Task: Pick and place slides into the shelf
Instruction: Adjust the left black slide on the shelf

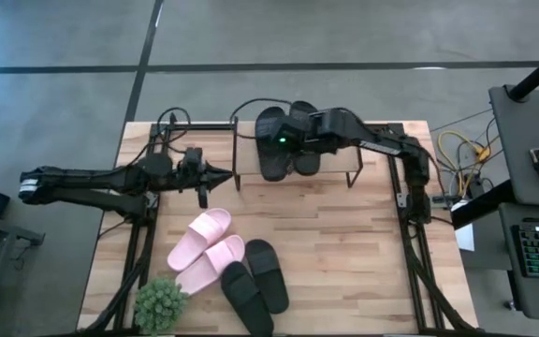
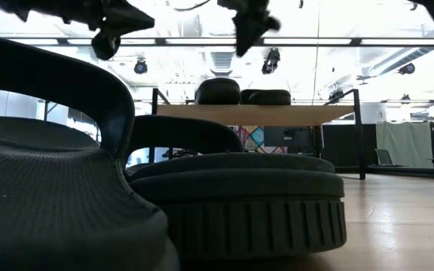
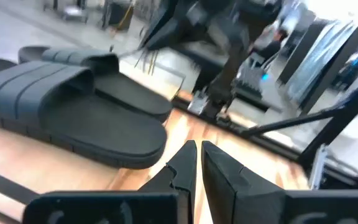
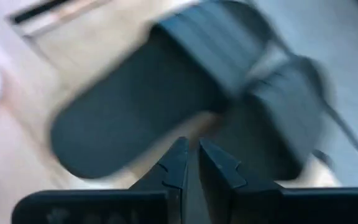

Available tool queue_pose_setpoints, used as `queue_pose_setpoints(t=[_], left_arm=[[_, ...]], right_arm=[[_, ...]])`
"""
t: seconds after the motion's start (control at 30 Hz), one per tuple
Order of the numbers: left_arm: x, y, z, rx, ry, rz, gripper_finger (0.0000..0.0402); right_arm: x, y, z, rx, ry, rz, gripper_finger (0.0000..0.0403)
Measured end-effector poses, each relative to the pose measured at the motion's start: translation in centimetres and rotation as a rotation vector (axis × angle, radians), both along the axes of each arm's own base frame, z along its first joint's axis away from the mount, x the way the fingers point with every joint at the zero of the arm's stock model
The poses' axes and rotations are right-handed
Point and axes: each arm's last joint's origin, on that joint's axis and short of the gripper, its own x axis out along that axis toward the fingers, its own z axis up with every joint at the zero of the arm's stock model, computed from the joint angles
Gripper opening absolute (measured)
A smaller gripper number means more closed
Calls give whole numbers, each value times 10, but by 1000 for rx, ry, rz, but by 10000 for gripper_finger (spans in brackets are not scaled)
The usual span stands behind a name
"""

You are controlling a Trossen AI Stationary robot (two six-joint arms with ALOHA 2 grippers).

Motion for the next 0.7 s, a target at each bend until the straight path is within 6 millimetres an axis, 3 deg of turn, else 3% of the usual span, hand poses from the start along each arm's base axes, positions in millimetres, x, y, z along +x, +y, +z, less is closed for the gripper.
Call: queue_pose_setpoints(t=[0.17, 0.33, 0.57, 0.7], left_arm=[[20, 21, 22, 22, 180, -25, 10], [43, 61, 29, -33, 360, -27, 10], [46, 118, 30, -165, 385, -14, 10], [53, 137, 23, -170, 415, 1, 10]], right_arm=[[-33, 1, 15, -32, 40, -154, 28], [-59, -5, 22, 95, -35, -253, 28], [-100, -17, -6, 113, 48, -421, 28], [-117, -20, -27, 118, 82, -479, 28]])
